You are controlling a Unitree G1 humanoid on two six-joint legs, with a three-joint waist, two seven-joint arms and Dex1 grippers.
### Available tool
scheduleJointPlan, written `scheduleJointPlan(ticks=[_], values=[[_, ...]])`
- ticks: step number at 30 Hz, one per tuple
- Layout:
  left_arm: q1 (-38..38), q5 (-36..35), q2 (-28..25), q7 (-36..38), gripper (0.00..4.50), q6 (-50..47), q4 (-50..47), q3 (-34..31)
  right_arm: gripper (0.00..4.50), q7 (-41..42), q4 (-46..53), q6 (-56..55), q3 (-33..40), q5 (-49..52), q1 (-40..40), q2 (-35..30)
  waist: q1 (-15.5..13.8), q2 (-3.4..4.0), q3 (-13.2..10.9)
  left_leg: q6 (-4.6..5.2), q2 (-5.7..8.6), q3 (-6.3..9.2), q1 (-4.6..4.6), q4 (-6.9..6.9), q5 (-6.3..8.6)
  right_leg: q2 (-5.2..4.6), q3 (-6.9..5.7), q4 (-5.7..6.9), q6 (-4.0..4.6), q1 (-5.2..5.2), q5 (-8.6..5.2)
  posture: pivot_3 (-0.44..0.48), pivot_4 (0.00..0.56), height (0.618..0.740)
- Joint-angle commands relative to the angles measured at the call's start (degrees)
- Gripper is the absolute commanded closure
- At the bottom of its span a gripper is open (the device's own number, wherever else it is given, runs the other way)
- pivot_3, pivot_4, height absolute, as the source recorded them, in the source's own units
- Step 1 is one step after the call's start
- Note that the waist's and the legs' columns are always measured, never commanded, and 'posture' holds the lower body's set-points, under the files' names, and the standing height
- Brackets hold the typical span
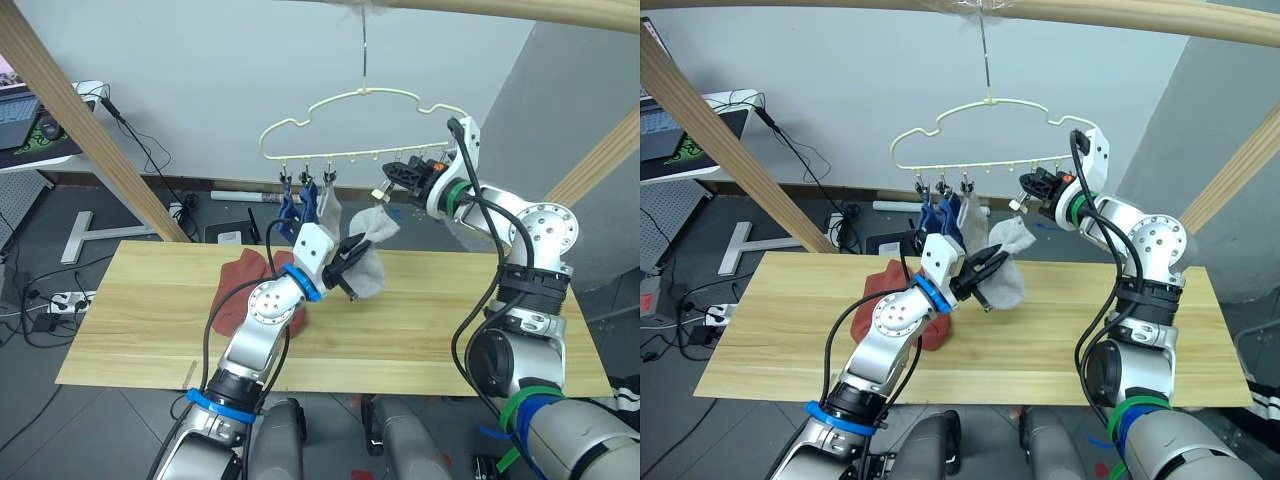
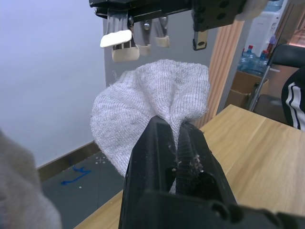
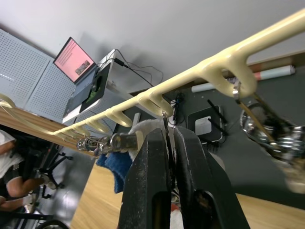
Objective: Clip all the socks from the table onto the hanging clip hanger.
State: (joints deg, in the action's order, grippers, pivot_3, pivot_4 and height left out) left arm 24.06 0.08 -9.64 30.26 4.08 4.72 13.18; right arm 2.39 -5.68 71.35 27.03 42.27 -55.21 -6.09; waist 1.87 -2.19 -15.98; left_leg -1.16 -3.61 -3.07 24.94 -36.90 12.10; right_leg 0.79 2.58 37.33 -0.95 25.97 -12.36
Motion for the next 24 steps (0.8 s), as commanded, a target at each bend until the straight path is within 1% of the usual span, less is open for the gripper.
scheduleJointPlan(ticks=[1,9,19,21,24], values=[[1.5,0.5,0.7,-1.3,4.48,2.5,-0.7,-0.1,4.5,-2.5,1.6,2.2,1.2,0.9,1.5,0.0,0.0,0.0,0.0,0.0,0.0,0.0,0.02,0.0,0.0,0.0,0.0,-0.04,-0.02,-0.01,0.01,-0.064,0.287,0.74],[1.6,0.3,0.5,-1.5,4.48,2.8,-1.8,-0.4,4.5,-4.1,2.6,2.6,1.2,2.1,2.3,0.1,0.0,0.0,0.0,0.01,0.0,-0.01,0.07,0.02,0.01,0.0,0.0,-0.22,-0.09,-0.04,0.06,-0.067,0.281,0.74],[0.6,1.0,-0.2,-2.1,4.48,3.3,-3.6,-0.4,4.5,-3.7,1.4,1.3,1.0,1.6,1.8,-1.6,0.0,0.0,0.0,0.01,0.0,0.0,0.08,0.02,0.01,0.0,0.0,-0.23,-0.1,-0.05,0.06,-0.064,0.275,0.74],[1.1,1.3,-0.3,-2.3,4.48,3.8,-3.3,-0.4,4.5,-3.9,1.4,1.2,1.1,1.8,2.0,-1.4,0.0,0.01,0.0,0.01,0.0,0.0,0.08,0.01,0.01,0.0,0.0,-0.24,-0.09,-0.05,0.06,-0.063,0.266,0.74],[1.5,1.4,-0.2,-2.4,4.48,4.2,-2.9,-0.2,4.5,-4.0,1.5,1.1,1.1,2.0,2.2,-1.1,0.0,0.01,0.0,0.01,0.0,0.0,0.08,0.01,0.01,0.0,-0.01,-0.23,-0.1,-0.05,0.06,-0.063,0.266,0.74]])
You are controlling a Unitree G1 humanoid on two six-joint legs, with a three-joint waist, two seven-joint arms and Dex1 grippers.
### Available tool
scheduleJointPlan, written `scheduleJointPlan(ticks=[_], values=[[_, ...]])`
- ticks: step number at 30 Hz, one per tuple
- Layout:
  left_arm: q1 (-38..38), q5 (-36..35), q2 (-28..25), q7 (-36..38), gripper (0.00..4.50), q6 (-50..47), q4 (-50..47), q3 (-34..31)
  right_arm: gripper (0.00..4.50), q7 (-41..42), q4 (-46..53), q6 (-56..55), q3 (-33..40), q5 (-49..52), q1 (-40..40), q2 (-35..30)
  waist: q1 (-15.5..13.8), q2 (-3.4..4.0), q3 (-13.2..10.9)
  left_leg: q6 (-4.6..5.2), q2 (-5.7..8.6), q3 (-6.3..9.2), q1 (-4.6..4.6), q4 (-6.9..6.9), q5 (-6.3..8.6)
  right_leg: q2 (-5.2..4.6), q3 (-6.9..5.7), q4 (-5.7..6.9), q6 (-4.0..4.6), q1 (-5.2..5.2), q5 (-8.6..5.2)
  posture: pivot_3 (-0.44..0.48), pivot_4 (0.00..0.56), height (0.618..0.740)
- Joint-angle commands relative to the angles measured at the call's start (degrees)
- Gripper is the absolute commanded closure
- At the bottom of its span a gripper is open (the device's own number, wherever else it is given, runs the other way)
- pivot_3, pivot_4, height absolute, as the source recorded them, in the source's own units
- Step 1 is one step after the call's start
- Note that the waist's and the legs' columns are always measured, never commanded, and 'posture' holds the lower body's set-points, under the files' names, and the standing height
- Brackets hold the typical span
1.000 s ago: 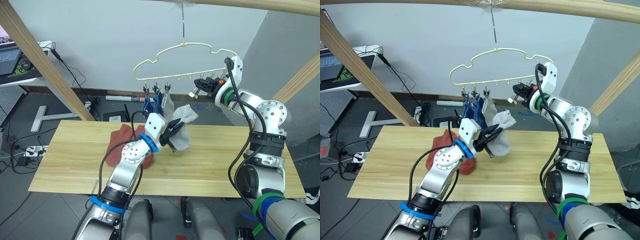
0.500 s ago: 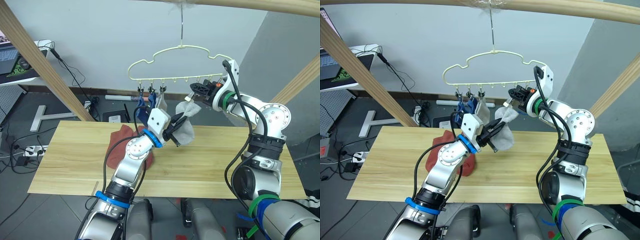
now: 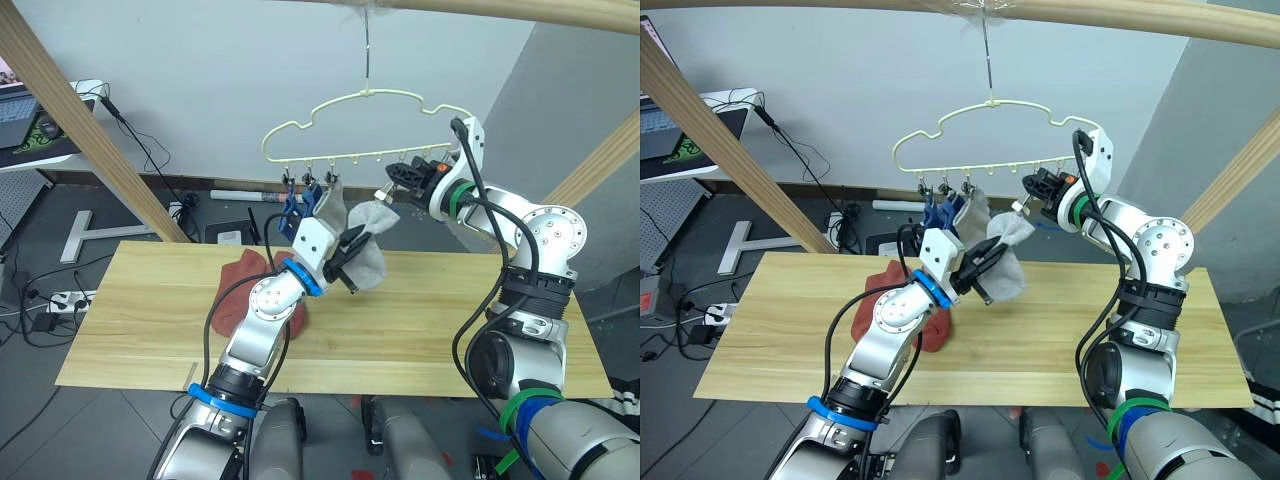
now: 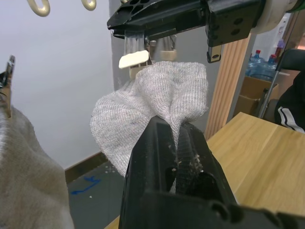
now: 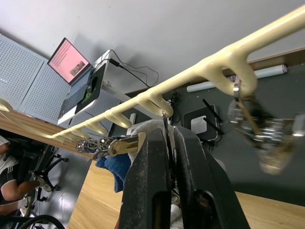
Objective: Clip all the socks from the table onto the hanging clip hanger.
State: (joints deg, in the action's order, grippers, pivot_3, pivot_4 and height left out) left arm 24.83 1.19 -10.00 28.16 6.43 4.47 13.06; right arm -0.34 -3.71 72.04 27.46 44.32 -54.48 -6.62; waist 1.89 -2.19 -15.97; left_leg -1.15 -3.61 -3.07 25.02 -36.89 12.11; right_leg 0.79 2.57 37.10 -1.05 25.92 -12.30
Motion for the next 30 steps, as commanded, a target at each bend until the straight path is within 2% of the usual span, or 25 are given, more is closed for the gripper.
scheduleJointPlan(ticks=[1,20,23,24,30], values=[[0.8,0.3,0.1,-0.3,4.48,1.9,-2.6,0.0,4.5,-1.3,-0.3,0.4,0.7,0.0,1.5,-0.5,0.0,0.0,0.0,0.0,0.0,0.0,0.0,0.0,0.0,0.0,0.0,0.0,0.0,0.0,0.0,-0.063,0.266,0.74],[4.1,3.0,1.2,-2.0,4.48,4.0,-0.1,0.5,4.5,-2.6,-0.2,1.0,1.1,3.7,1.5,0.8,0.0,0.0,0.0,0.0,0.01,0.01,0.01,-0.01,0.0,0.0,0.0,0.0,-0.01,-0.01,0.01,-0.064,0.272,0.74],[4.2,3.2,1.1,-1.9,4.5,4.2,0.0,0.7,3.6,-2.8,-0.2,1.2,1.4,4.6,1.4,0.6,0.0,0.0,0.0,0.0,0.0,0.0,0.01,-0.01,0.0,0.0,0.0,-0.01,-0.01,-0.01,0.01,-0.063,0.276,0.74],[4.1,3.2,1.1,-1.8,4.5,4.3,-0.1,0.7,3.11,-2.9,-0.3,1.3,1.5,4.9,1.4,0.5,0.1,0.0,0.0,0.0,0.0,0.0,0.01,0.0,0.0,0.0,0.0,-0.01,-0.01,-0.01,0.01,-0.063,0.276,0.74],[4.3,3.3,1.2,-1.4,4.5,4.1,-0.1,0.6,0.83,-3.3,-0.6,1.4,2.2,6.0,1.0,0.0,0.5,0.0,0.0,0.0,0.0,-0.01,0.08,0.03,0.0,0.01,0.01,0.0,-0.01,0.07,0.01,-0.067,0.278,0.74]])
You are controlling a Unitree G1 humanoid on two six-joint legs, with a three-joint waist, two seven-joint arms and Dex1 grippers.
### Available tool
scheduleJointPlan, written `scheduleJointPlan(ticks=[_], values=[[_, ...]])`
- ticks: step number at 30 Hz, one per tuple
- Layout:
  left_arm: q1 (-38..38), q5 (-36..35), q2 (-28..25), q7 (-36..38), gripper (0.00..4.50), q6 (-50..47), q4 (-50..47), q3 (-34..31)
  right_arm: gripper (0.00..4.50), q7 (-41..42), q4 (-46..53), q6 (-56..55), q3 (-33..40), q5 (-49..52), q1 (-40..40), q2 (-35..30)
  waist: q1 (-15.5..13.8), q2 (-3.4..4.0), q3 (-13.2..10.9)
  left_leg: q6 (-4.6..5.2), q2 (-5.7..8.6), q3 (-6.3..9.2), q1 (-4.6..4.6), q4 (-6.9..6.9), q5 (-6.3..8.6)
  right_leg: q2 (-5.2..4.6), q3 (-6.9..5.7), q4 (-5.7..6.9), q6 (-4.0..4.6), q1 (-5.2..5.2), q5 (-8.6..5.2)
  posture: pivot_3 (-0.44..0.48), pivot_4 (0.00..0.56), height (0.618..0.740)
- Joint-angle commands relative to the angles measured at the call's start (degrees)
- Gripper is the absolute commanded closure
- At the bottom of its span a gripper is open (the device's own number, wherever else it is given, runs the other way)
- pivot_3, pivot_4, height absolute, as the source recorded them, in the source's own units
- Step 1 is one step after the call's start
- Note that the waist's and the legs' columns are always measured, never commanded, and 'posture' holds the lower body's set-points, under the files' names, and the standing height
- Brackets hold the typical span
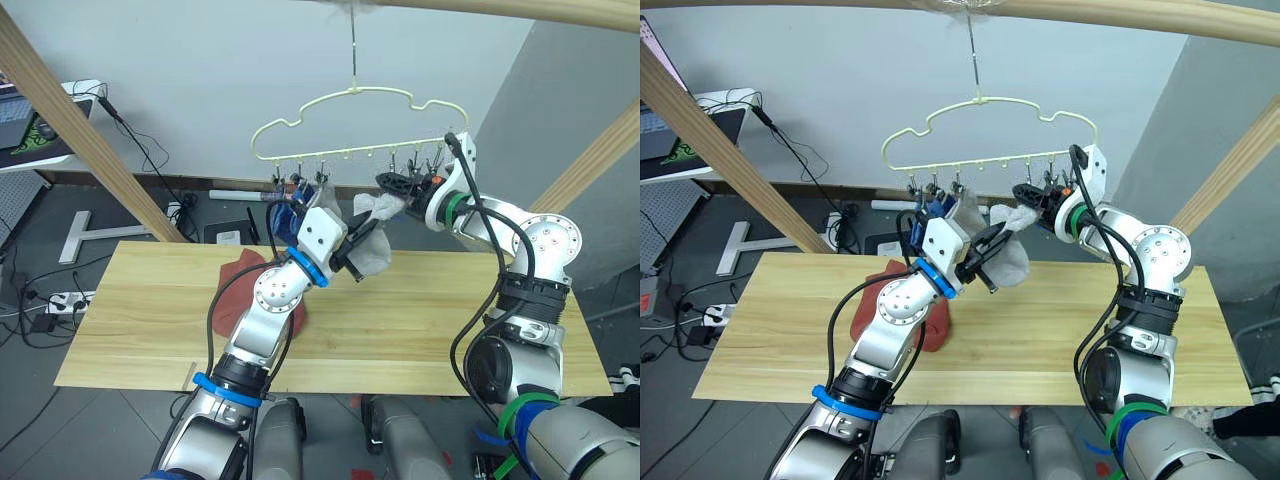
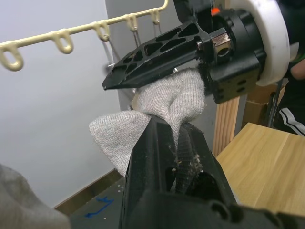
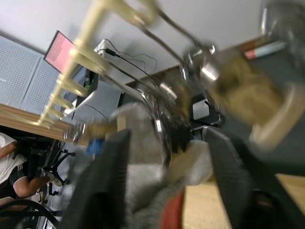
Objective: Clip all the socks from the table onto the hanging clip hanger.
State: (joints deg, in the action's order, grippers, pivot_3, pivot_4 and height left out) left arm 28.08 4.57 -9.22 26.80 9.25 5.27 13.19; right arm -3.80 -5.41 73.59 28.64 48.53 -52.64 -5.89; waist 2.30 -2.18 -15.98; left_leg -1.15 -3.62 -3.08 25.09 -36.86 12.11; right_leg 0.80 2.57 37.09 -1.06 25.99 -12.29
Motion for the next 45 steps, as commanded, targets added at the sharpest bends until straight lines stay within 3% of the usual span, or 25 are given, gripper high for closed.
scheduleJointPlan(ticks=[1,2,3,10,21,24,27,43,45], values=[[1.1,-0.1,0.4,0.0,4.5,1.3,-0.8,0.5,0.5,0.3,1.1,-0.2,1.2,1.9,-0.9,-0.8,0.1,0.0,0.0,0.0,0.0,0.01,0.01,0.0,0.0,0.0,0.0,0.0,0.0,0.01,0.0,-0.067,0.278,0.74],[1.2,-0.1,0.4,0.0,4.5,1.2,-0.8,0.5,0.1,0.3,1.1,-0.2,1.3,1.9,-1.0,-0.8,0.2,0.0,0.0,0.0,0.0,0.01,0.01,0.0,0.0,0.0,0.0,0.0,0.0,0.01,0.0,-0.067,0.278,0.74],[1.3,0.0,0.5,0.0,4.5,1.2,-0.5,0.5,0.02,0.5,0.9,-0.5,1.5,2.0,-1.2,-1.1,0.3,0.0,0.0,0.0,0.0,0.01,0.01,0.01,0.0,0.01,-0.01,0.0,0.0,0.02,0.0,-0.067,0.278,0.74],[1.3,-0.1,0.5,0.3,4.5,1.4,0.1,0.6,0.02,2.1,0.7,-1.9,2.0,3.0,-2.6,-3.3,0.7,0.0,0.0,0.0,0.0,0.0,0.03,0.01,0.0,0.01,0.01,0.0,0.0,0.03,0.0,-0.074,0.282,0.74],[-7.1,-1.4,-4.9,2.3,4.5,-1.6,-7.0,-1.7,0.02,19.2,17.0,-22.5,-23.6,-13.5,9.0,-13.9,1.0,0.01,0.0,0.0,-0.03,0.0,0.03,0.13,0.01,0.07,0.01,-0.01,0.0,0.12,0.0,-0.074,0.285,0.74],[-9.7,-2.1,-6.5,2.4,4.5,-3.1,-9.8,-2.7,0.61,18.0,18.7,-28.9,-25.2,-17.9,11.5,-12.7,1.1,0.02,0.0,0.0,-0.08,-0.01,0.02,0.13,0.0,0.07,0.03,0.01,0.0,0.14,0.0,-0.064,0.289,0.74],[-11.8,-3.0,-7.8,3.1,4.5,-4.3,-12.9,-3.5,1.66,16.6,19.0,-34.2,-28.8,-23.0,12.8,-10.5,1.0,0.02,0.0,0.0,-0.07,-0.03,0.0,0.06,0.0,0.05,0.04,0.04,0.0,0.12,0.0,-0.048,0.294,0.74],[-14.3,-4.6,-10.7,4.0,4.5,-8.9,-19.7,-4.7,1.66,11.4,11.3,-45.5,-29.7,-33.4,12.3,-1.0,0.3,0.07,-0.1,0.0,-0.07,-0.08,-0.02,0.06,0.0,0.01,0.07,0.02,0.01,0.12,-0.01,0.003,0.297,0.74],[-14.4,-4.6,-10.7,3.9,4.5,-9.2,-20.0,-4.7,2.07,11.0,10.5,-45.9,-29.3,-33.7,12.2,-0.5,0.2,0.07,-0.1,0.0,-0.07,-0.08,-0.02,0.07,0.0,0.01,0.06,0.03,0.01,0.12,-0.01,0.003,0.297,0.74]])
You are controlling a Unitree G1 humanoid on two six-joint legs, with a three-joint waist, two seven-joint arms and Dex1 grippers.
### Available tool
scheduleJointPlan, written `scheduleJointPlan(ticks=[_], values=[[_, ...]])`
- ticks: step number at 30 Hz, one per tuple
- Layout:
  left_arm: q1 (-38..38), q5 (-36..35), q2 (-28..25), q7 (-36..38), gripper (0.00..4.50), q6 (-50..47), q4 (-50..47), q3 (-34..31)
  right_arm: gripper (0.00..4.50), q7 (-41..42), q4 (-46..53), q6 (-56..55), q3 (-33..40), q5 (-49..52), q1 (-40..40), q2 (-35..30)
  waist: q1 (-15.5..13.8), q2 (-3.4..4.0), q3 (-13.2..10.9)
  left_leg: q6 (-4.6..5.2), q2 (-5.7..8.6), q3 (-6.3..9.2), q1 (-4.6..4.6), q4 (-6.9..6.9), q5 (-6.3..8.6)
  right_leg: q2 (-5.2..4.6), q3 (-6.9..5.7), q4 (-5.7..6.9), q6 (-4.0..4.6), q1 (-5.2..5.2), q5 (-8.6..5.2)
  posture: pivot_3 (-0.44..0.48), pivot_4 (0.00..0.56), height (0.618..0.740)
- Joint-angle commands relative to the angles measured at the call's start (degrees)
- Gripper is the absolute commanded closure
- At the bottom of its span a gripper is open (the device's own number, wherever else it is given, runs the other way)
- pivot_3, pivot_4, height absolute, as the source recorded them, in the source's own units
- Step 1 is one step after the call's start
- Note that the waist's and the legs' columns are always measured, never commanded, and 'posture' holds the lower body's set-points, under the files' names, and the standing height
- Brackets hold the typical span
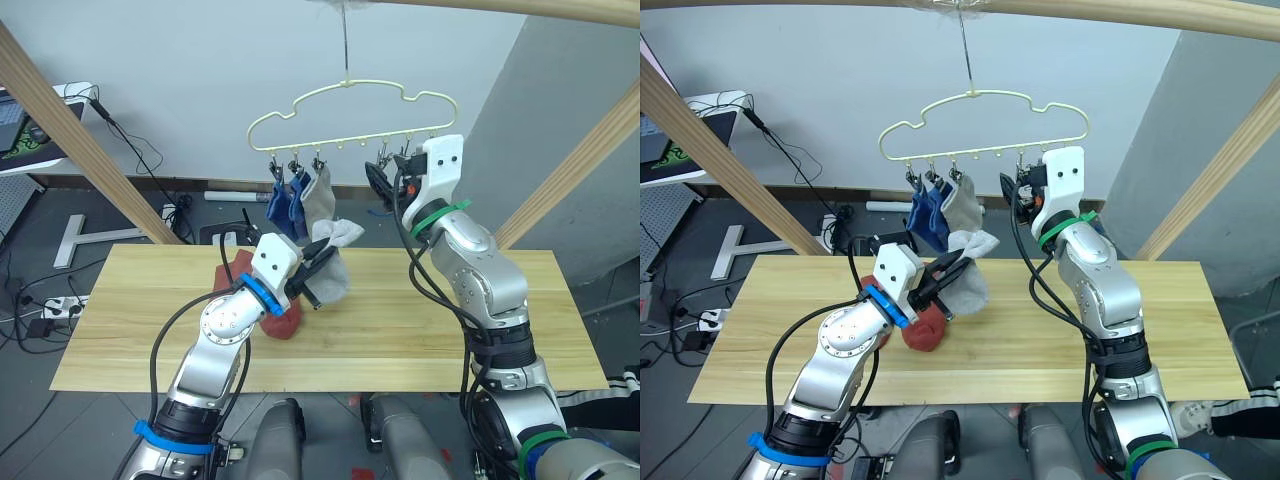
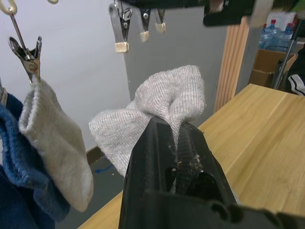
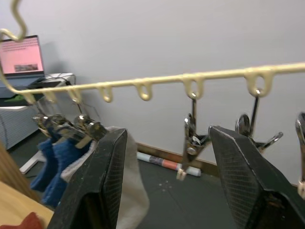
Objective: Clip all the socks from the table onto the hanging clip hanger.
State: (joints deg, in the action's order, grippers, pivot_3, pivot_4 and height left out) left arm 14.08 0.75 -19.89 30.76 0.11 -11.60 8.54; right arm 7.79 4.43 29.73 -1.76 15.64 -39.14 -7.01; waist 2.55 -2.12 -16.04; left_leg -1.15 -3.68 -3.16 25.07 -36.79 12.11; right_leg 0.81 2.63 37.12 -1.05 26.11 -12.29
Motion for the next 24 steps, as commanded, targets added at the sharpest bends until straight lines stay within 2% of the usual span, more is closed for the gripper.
scheduleJointPlan(ticks=[1,3,24], values=[[-0.4,-0.8,0.0,0.0,4.5,-0.2,-3.2,-0.1,2.31,-0.5,0.5,-2.1,1.1,-0.9,-1.3,0.8,0.0,0.0,0.0,0.0,0.0,0.01,0.0,0.0,0.0,0.01,-0.01,0.0,0.0,0.0,0.0,0.003,0.297,0.74],[-0.6,-0.9,-0.1,0.0,4.5,-0.4,-3.7,-0.2,2.99,-0.3,0.5,-2.1,1.0,-1.1,-1.2,1.2,0.0,0.01,0.0,0.0,0.0,0.02,0.0,0.01,0.0,0.01,-0.02,0.0,0.0,0.0,0.0,0.009,0.298,0.74],[-0.7,-1.3,-0.5,-0.2,4.5,-1.9,-5.1,-0.4,2.99,-3.3,-5.4,-1.7,3.0,-2.3,-3.7,3.8,-0.6,0.02,0.0,0.0,0.0,0.0,0.0,0.01,0.0,0.0,0.0,-0.01,0.0,0.01,0.0,0.014,0.299,0.74]])
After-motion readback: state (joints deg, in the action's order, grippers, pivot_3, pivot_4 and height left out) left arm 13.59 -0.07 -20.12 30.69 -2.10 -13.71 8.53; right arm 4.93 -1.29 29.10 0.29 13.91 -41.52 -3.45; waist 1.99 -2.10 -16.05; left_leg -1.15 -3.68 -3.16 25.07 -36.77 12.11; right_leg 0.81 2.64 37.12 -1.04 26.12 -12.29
